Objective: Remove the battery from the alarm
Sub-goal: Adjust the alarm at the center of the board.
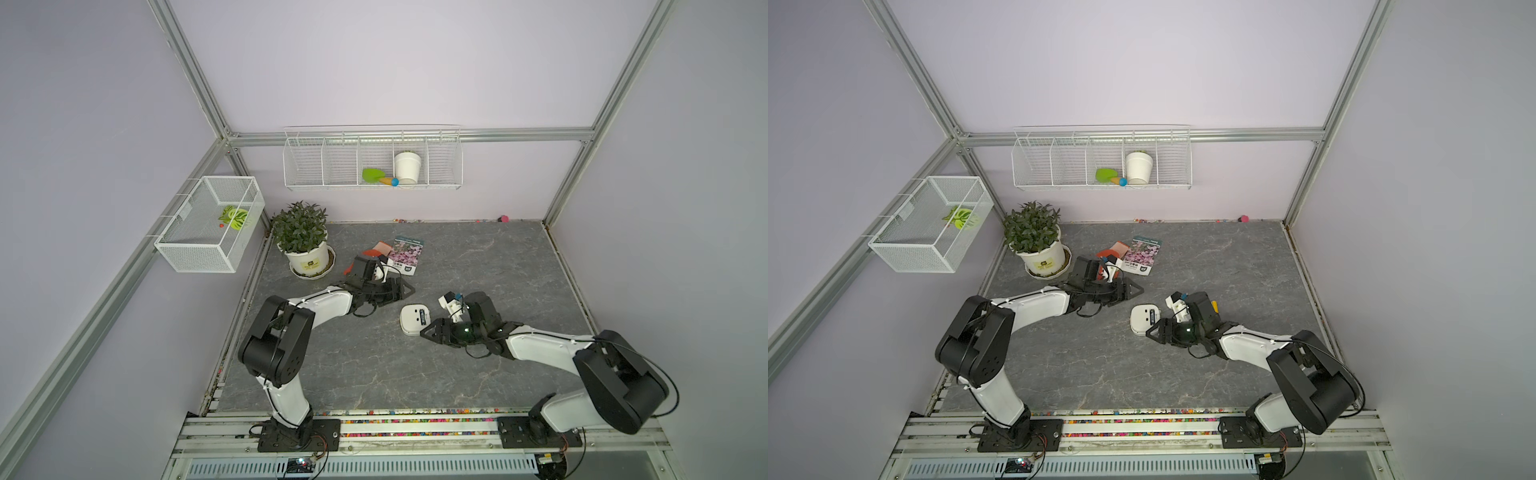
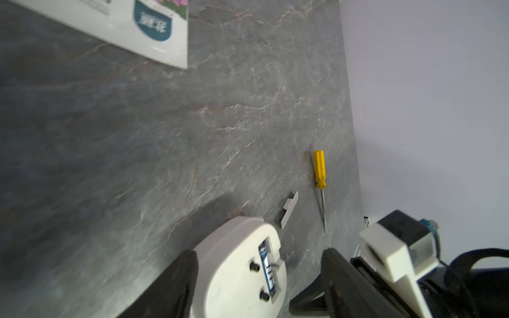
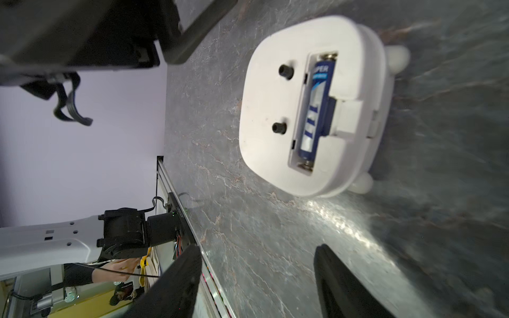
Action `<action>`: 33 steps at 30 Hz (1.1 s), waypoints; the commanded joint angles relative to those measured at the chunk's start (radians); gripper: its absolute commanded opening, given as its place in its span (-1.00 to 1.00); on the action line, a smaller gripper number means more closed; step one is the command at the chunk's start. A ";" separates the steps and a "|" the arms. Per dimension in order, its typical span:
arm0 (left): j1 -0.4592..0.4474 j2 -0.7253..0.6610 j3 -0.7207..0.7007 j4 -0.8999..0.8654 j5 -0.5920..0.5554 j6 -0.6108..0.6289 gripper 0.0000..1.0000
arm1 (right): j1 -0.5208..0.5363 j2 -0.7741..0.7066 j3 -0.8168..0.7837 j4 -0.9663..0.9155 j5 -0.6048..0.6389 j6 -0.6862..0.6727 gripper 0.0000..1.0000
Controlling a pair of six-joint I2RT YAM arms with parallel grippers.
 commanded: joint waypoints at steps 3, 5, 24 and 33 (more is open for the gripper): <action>-0.022 0.105 0.072 -0.047 0.095 0.071 0.46 | 0.031 0.081 -0.027 0.190 0.041 0.116 0.41; -0.033 0.115 0.072 -0.051 0.099 0.072 0.46 | 0.033 0.106 -0.026 0.229 0.041 0.134 0.40; -0.043 -0.035 -0.170 0.047 0.082 -0.018 0.46 | -0.031 0.078 0.040 0.057 0.062 0.022 0.39; -0.050 -0.055 -0.227 0.110 0.058 -0.068 0.46 | -0.072 0.039 0.043 -0.028 0.067 -0.033 0.40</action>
